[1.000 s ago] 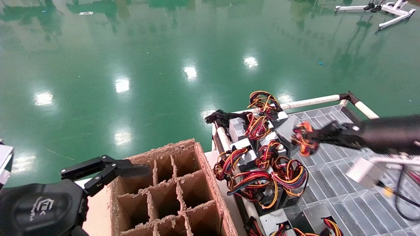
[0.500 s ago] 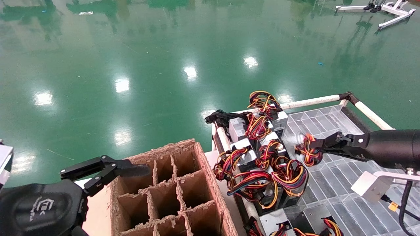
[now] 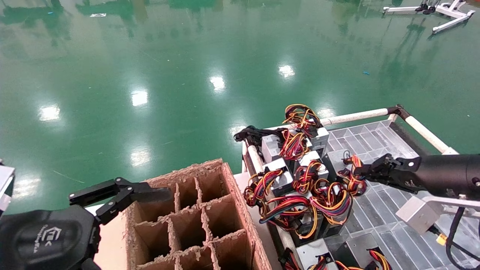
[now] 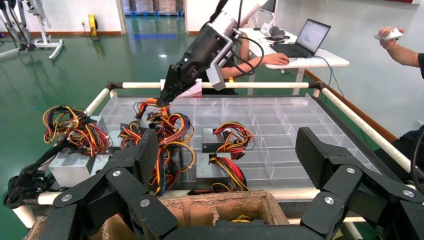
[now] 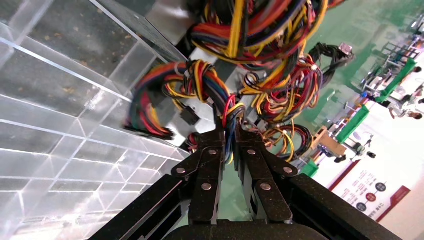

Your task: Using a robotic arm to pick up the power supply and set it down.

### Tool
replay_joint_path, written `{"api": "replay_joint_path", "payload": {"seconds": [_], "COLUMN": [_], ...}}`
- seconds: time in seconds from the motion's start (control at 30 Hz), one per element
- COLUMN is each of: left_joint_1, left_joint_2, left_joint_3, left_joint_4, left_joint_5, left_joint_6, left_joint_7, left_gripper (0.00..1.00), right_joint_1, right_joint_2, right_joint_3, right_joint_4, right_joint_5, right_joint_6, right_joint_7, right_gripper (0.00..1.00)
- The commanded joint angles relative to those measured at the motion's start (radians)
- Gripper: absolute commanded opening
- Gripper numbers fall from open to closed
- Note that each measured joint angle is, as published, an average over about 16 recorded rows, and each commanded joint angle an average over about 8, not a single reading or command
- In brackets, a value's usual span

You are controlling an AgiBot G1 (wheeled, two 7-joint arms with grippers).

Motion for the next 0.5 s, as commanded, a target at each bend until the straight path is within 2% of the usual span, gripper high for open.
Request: {"api": "replay_joint_path", "payload": {"seconds": [0.03, 0.5], "left_joint_1": [0.000, 0.000], "left_joint_2": [0.000, 0.000], "left_joint_3": [0.000, 0.000], "left_joint_4": [0.000, 0.000], "left_joint_5": [0.000, 0.000], "left_joint_6": [0.000, 0.000], "left_joint_7": [0.000, 0.000], "left_gripper": [1.00, 1.00], "right_joint_1": [-0.002, 0.003], "right_joint_2": [-0.002, 0.004], "right_joint_3": [-0.002, 0.002], "right_joint_4": [-0.006, 0.008], "right_joint_5": [0.003, -0.003], "right_joint_6": [-0.002, 0.002], "right_joint_7": [0.004, -0.011], "right_gripper": [1.00, 1.00]}}
